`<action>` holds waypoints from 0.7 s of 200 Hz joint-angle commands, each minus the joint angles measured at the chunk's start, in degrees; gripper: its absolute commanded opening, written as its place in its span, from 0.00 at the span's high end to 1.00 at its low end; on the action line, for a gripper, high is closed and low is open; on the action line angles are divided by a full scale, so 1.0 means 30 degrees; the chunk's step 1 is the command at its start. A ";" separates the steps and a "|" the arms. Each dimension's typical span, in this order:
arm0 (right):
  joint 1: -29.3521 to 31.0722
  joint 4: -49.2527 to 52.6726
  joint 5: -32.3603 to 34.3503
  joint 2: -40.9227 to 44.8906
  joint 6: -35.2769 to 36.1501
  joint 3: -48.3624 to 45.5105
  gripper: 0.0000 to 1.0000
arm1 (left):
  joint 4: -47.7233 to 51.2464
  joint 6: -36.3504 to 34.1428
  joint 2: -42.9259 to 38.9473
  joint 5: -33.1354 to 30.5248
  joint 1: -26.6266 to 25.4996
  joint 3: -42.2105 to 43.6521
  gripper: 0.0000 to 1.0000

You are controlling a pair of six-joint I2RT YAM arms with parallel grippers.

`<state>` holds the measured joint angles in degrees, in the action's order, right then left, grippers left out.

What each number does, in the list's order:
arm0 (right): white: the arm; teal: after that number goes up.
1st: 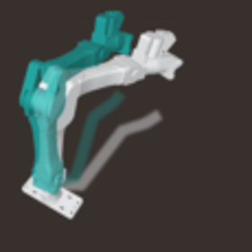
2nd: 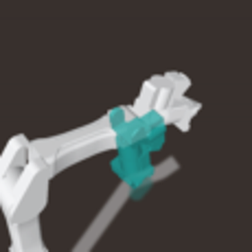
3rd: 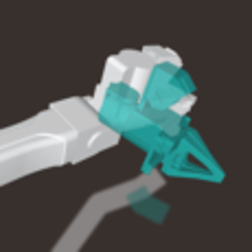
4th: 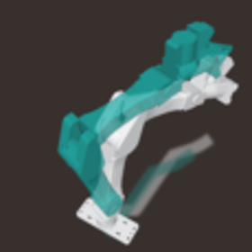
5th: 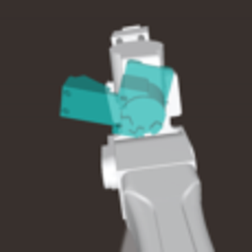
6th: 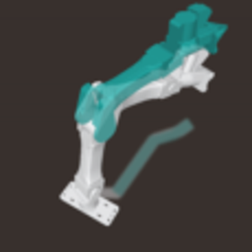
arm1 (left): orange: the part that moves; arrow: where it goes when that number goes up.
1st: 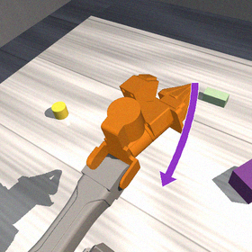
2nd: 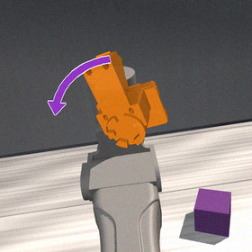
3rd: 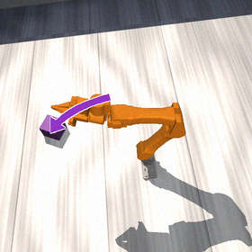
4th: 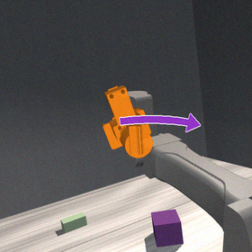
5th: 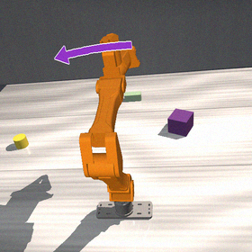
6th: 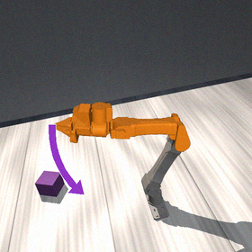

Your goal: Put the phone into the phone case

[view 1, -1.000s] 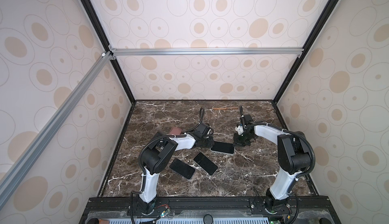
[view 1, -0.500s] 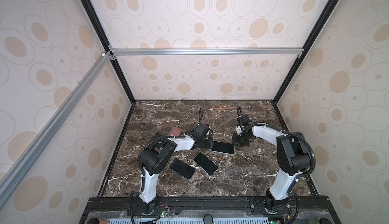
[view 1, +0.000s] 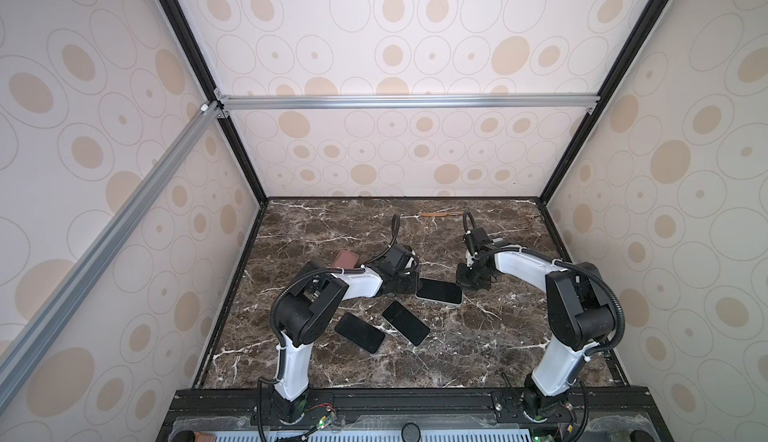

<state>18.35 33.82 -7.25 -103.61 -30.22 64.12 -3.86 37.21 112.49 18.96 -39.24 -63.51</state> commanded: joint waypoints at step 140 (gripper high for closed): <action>0.1311 -0.1255 -0.1197 -0.1341 -0.0908 -0.1426 0.94 | 0.1554 -0.0623 -0.1273 -0.0206 0.0124 0.0291 0.78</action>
<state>21.21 18.09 -16.62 -105.93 -32.91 62.70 -2.68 37.04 111.50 19.35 -38.98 -62.89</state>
